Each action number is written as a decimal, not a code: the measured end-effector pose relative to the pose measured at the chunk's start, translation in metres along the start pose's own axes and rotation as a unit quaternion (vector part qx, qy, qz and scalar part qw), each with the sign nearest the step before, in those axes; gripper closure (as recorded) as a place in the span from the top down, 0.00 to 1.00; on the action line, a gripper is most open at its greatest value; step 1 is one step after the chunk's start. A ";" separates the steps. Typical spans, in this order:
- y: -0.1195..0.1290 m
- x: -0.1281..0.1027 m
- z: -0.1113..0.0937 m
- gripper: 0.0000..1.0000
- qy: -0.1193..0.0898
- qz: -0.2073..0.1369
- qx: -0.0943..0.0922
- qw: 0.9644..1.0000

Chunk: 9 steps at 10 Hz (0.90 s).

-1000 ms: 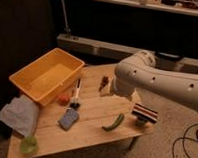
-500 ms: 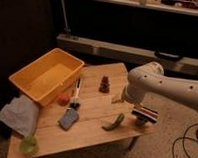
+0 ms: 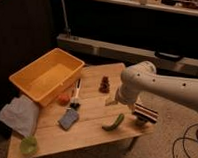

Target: Place pepper in plastic cup

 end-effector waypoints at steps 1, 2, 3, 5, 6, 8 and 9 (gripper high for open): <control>0.001 0.012 -0.005 0.80 0.006 0.005 0.010 1.000; -0.004 0.019 -0.004 0.80 0.013 0.013 0.012 1.000; -0.013 0.025 0.003 0.80 0.022 0.025 0.010 0.999; -0.030 0.032 0.028 0.80 0.030 0.048 -0.006 0.998; -0.037 0.035 0.043 0.80 0.034 0.057 -0.014 0.998; -0.040 0.039 0.060 0.80 0.042 0.066 -0.024 0.997; -0.039 0.040 0.070 0.80 0.047 0.066 -0.028 0.996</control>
